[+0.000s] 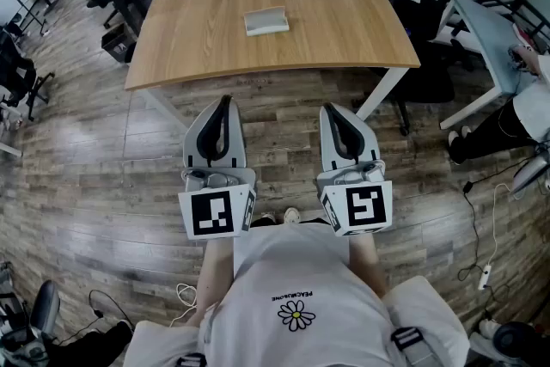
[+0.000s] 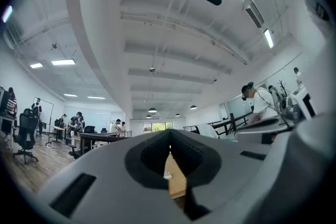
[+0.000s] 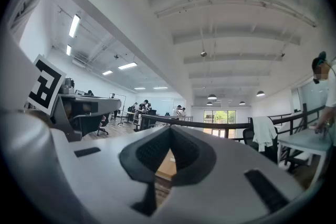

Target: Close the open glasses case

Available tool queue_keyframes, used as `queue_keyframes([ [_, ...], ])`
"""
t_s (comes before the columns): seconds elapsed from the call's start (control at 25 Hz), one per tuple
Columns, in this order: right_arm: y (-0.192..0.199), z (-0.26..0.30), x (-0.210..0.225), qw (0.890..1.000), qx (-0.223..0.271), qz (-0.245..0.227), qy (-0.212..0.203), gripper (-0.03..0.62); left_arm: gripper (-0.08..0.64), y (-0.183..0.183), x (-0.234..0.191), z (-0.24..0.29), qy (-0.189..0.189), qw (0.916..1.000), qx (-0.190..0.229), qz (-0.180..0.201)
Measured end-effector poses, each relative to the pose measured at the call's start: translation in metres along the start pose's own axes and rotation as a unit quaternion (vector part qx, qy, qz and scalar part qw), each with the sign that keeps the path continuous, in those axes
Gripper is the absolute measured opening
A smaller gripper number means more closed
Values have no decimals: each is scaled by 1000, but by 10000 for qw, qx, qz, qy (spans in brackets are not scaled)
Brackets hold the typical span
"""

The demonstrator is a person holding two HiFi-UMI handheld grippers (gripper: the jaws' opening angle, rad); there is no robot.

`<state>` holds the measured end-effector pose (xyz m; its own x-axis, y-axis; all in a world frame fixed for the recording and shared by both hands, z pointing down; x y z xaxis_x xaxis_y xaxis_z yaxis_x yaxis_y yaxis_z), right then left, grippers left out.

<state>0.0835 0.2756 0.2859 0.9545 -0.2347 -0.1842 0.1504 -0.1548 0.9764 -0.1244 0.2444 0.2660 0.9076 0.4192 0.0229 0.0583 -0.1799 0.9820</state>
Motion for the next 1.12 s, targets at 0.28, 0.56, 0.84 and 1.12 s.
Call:
queue_keyframes([
  [0.28, 8, 1, 9, 9999, -90, 43, -29, 8, 15, 7, 1, 2, -121, 9999, -56, 26],
  [0.56, 13, 2, 9, 9994, -120, 109, -317, 8, 15, 12, 2, 1, -263, 9996, -132, 45],
  [0.84, 22, 7, 9, 9975, -167, 187, -662, 8, 15, 19, 5, 3, -343, 9992, -219, 35],
  [1.12, 21, 14, 8, 9961, -86, 391, -790, 8, 15, 9, 1, -10, -562, 9981, -203, 125],
])
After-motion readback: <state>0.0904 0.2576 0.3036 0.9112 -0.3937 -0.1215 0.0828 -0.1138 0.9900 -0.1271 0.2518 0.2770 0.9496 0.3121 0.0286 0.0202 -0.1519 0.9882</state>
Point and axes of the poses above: the fingertips, and each gripper's own axes: z forward along the fingers, x to its right, y out of its underside, the point moved 8 cm from there along -z, backward along the fingers, and after that the axes turned 4 degrees about -z, right-handed, at the moved point
